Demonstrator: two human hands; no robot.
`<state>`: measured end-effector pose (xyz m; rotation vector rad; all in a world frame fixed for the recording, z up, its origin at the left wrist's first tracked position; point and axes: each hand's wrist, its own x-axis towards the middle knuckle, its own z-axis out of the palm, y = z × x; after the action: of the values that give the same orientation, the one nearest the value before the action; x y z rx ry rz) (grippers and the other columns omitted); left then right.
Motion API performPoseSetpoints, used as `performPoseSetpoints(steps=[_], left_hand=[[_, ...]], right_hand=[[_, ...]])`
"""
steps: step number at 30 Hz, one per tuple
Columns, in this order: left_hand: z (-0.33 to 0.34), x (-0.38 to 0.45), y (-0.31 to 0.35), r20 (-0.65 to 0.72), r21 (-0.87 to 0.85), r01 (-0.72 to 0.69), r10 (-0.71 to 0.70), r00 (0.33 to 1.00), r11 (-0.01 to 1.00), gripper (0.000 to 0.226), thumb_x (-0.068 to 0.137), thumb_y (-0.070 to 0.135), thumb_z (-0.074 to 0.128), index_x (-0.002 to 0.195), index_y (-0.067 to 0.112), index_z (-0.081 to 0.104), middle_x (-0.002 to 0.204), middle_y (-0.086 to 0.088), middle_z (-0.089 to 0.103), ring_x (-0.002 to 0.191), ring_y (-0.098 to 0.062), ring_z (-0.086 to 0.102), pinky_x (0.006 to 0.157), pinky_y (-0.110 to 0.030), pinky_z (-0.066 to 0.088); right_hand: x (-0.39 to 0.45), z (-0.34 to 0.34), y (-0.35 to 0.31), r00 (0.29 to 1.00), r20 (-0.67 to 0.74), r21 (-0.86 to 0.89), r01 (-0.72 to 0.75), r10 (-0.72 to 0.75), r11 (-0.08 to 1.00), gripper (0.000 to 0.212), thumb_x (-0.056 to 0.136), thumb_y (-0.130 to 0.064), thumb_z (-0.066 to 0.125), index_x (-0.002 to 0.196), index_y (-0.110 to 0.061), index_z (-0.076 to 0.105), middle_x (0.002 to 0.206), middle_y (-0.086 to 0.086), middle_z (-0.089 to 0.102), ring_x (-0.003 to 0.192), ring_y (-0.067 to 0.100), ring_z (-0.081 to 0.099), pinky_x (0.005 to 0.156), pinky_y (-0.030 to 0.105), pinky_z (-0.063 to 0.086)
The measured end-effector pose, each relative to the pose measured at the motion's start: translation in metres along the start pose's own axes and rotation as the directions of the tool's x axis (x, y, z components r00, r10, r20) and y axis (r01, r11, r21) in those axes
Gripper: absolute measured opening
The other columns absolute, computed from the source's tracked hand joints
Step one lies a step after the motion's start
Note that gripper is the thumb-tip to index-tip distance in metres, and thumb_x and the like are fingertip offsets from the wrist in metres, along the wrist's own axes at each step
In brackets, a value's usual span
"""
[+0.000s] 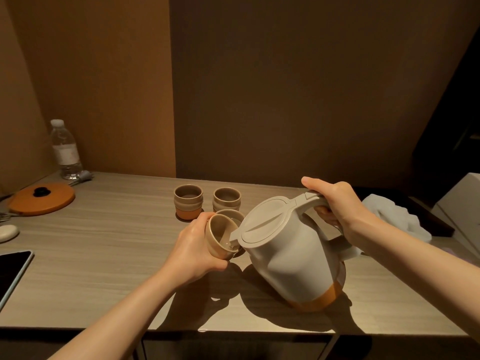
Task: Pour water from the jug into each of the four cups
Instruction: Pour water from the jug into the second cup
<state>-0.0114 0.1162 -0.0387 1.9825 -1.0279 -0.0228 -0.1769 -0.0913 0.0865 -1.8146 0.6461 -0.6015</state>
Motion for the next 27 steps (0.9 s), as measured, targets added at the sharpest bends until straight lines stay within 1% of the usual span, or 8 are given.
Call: performPoseSetpoints(steps=[4, 9, 10, 12, 14, 20, 24, 27], left_hand=[[0.0014, -0.0002, 0.0008, 0.003, -0.021, 0.004, -0.003, 1.000, 1.000, 0.090, 0.042, 0.036, 0.087, 0.117, 0.042, 0.038, 0.105, 0.025, 0.051, 0.097, -0.001, 0.055, 0.071, -0.012, 0.042], [0.0011, -0.0006, -0.0003, 0.003, -0.033, 0.013, -0.013, 1.000, 0.999, 0.089, 0.042, 0.038, 0.086, 0.117, 0.042, 0.037, 0.105, 0.026, 0.051, 0.097, -0.001, 0.055, 0.071, -0.012, 0.043], [0.0011, -0.0006, -0.0002, 0.003, -0.033, 0.014, -0.014, 1.000, 0.999, 0.090, 0.042, 0.038, 0.086, 0.117, 0.043, 0.037, 0.104, 0.026, 0.051, 0.097, -0.001, 0.054, 0.070, -0.012, 0.042], [0.0012, -0.0011, -0.0003, -0.002, -0.034, 0.017, -0.017, 1.000, 0.999, 0.090, 0.041, 0.038, 0.086, 0.116, 0.043, 0.037, 0.104, 0.026, 0.051, 0.096, -0.001, 0.054, 0.070, -0.012, 0.042], [0.0018, -0.0018, -0.0004, -0.007, -0.037, 0.020, -0.020, 1.000, 0.999, 0.089, 0.042, 0.037, 0.087, 0.116, 0.043, 0.037, 0.104, 0.025, 0.051, 0.096, -0.002, 0.054, 0.071, -0.013, 0.042], [0.0039, -0.0049, 0.0003, -0.020, -0.049, 0.026, -0.027, 0.999, 0.998, 0.088, 0.046, 0.032, 0.089, 0.116, 0.040, 0.037, 0.106, 0.022, 0.052, 0.098, -0.004, 0.054, 0.071, -0.012, 0.041], [0.0051, -0.0063, -0.0009, -0.029, -0.061, 0.040, -0.042, 0.999, 0.997, 0.089, 0.044, 0.034, 0.089, 0.116, 0.040, 0.037, 0.103, 0.026, 0.050, 0.094, 0.001, 0.053, 0.069, -0.011, 0.040], [0.0065, -0.0078, -0.0034, -0.032, -0.068, 0.053, -0.056, 0.998, 0.996, 0.090, 0.042, 0.039, 0.088, 0.115, 0.042, 0.036, 0.101, 0.029, 0.049, 0.094, 0.005, 0.051, 0.068, -0.010, 0.039]], right_hand=[[0.0010, -0.0010, 0.0004, 1.000, -0.001, -0.005, -0.002, 0.002, 1.000, 0.057, 0.085, -0.045, 0.065, 0.035, -0.021, 0.053, 0.039, -0.003, 0.041, 0.034, 0.008, 0.035, 0.038, 0.016, 0.031], [0.0018, -0.0015, 0.0006, 1.000, -0.024, -0.009, -0.004, 0.004, 1.000, 0.052, 0.083, -0.046, 0.067, 0.039, -0.020, 0.058, 0.056, 0.009, 0.050, 0.050, 0.016, 0.043, 0.048, 0.022, 0.035], [0.0021, -0.0015, 0.0005, 1.000, -0.023, -0.009, -0.001, 0.001, 1.000, 0.053, 0.084, -0.046, 0.067, 0.038, -0.020, 0.058, 0.054, 0.008, 0.050, 0.048, 0.015, 0.043, 0.046, 0.021, 0.035], [0.0023, -0.0012, -0.0003, 1.000, -0.013, -0.015, 0.003, -0.004, 1.000, 0.057, 0.085, -0.045, 0.065, 0.034, -0.021, 0.056, 0.043, 0.000, 0.046, 0.038, 0.009, 0.039, 0.039, 0.016, 0.032], [0.0024, -0.0009, -0.0014, 1.000, -0.009, -0.017, 0.002, -0.002, 1.000, 0.060, 0.087, -0.044, 0.064, 0.032, -0.021, 0.054, 0.037, -0.005, 0.042, 0.031, 0.005, 0.036, 0.035, 0.014, 0.030], [0.0034, -0.0007, -0.0027, 1.000, -0.011, -0.004, 0.000, 0.000, 1.000, 0.061, 0.086, -0.042, 0.065, 0.031, -0.020, 0.050, 0.035, -0.006, 0.038, 0.030, 0.006, 0.031, 0.034, 0.015, 0.028], [0.0043, 0.0010, -0.0017, 1.000, -0.016, -0.014, -0.006, 0.006, 1.000, 0.059, 0.084, -0.044, 0.066, 0.032, -0.020, 0.051, 0.038, -0.004, 0.040, 0.032, 0.007, 0.033, 0.036, 0.016, 0.029], [0.0052, 0.0025, -0.0014, 1.000, -0.022, -0.025, -0.007, 0.007, 1.000, 0.060, 0.085, -0.044, 0.066, 0.032, -0.020, 0.054, 0.038, -0.005, 0.043, 0.032, 0.006, 0.036, 0.036, 0.015, 0.031]])
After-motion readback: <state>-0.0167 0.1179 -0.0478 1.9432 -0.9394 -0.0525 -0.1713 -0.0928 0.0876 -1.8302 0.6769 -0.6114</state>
